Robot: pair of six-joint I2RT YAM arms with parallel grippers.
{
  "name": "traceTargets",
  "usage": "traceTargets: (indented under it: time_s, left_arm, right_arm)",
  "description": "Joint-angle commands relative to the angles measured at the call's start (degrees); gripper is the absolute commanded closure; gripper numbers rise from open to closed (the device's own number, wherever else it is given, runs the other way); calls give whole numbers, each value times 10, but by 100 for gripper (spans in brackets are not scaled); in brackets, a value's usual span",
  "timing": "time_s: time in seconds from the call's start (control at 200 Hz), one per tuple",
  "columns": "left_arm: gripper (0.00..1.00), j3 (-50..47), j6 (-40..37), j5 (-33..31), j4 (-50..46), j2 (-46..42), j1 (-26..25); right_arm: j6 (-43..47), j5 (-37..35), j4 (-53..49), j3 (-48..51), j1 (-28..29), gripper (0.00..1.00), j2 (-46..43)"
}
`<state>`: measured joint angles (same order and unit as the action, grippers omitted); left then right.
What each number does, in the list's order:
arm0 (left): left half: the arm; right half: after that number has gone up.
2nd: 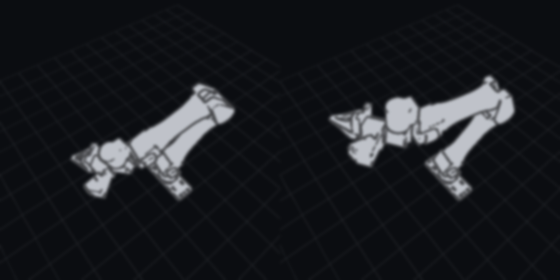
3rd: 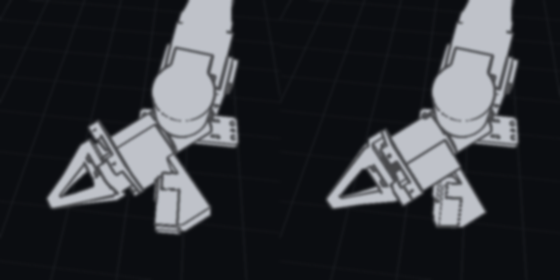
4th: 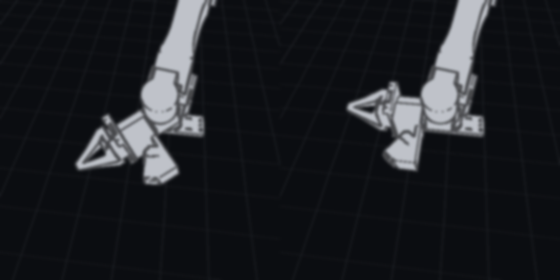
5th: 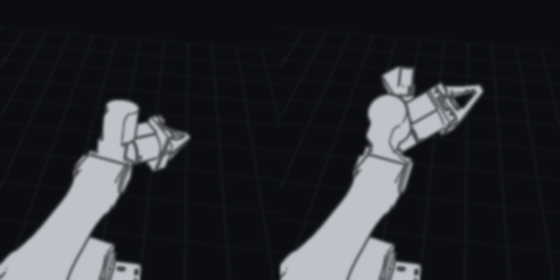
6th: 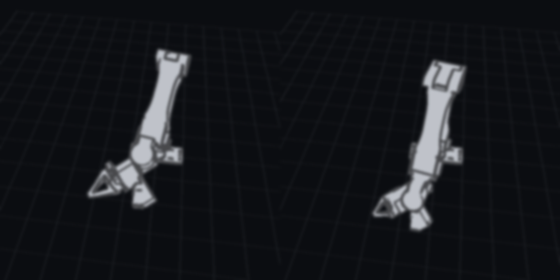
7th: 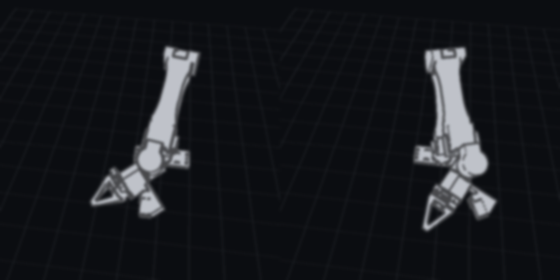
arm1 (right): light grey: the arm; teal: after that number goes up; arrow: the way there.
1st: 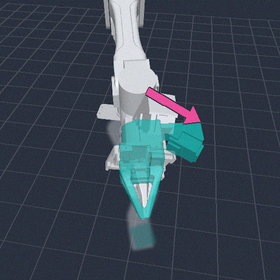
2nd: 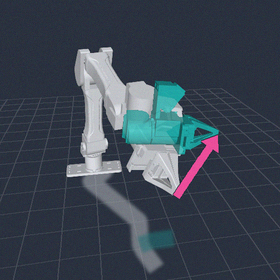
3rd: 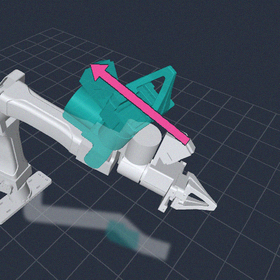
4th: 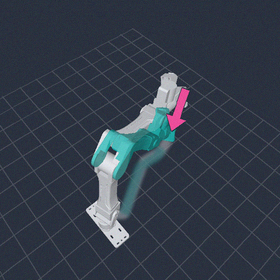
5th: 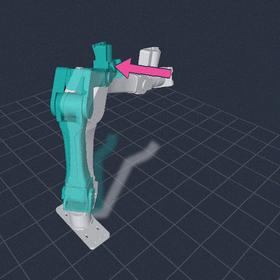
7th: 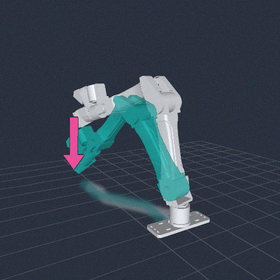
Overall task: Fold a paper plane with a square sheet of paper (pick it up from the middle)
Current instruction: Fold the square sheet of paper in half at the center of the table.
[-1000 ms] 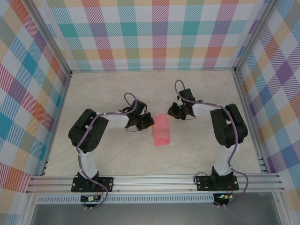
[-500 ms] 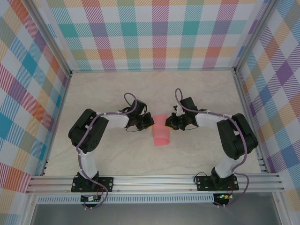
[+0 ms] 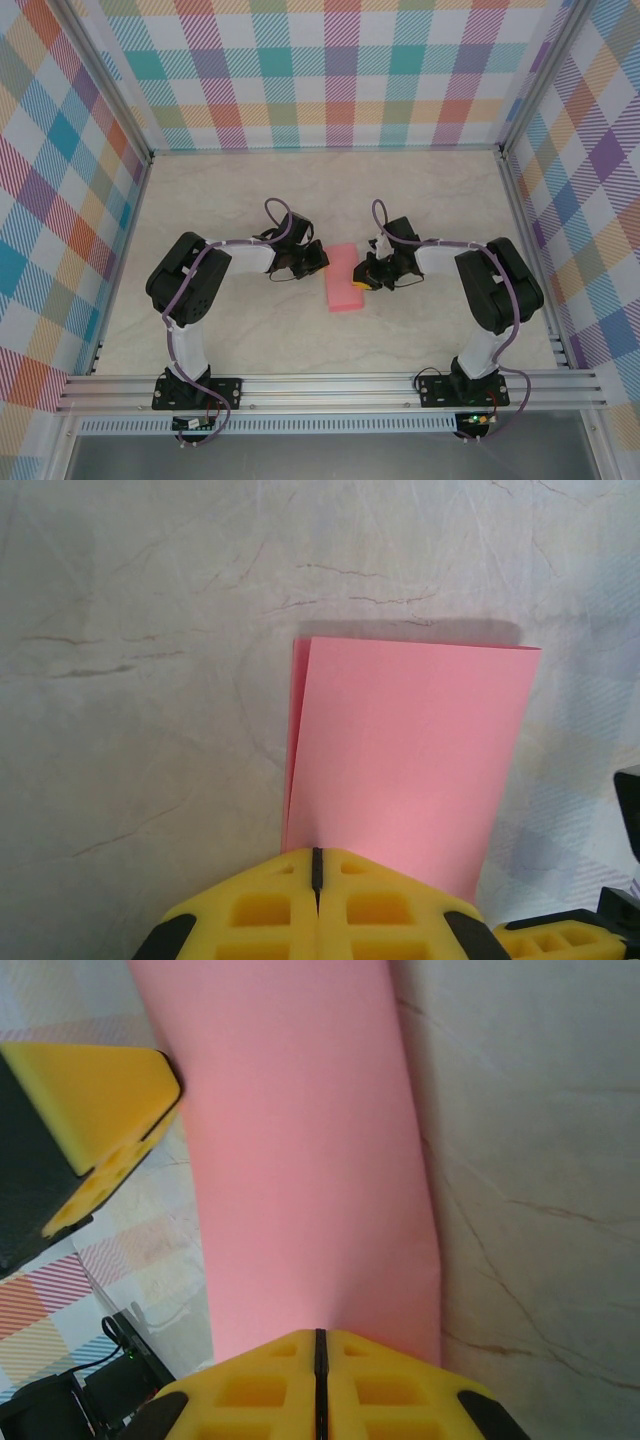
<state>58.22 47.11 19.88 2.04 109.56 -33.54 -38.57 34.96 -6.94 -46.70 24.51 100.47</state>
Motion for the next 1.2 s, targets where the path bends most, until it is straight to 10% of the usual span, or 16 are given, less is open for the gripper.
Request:
traceTargets:
  time_s: [0.0,1.195]
  left_arm:
    - [97,-33,2,-56,-81,53,-3]
    - [98,-33,4,-58,-74,59,-3]
  right_arm:
    - [10,13,4,12,5,91,9]
    - [40,-43,-62,33,18,90,-103]
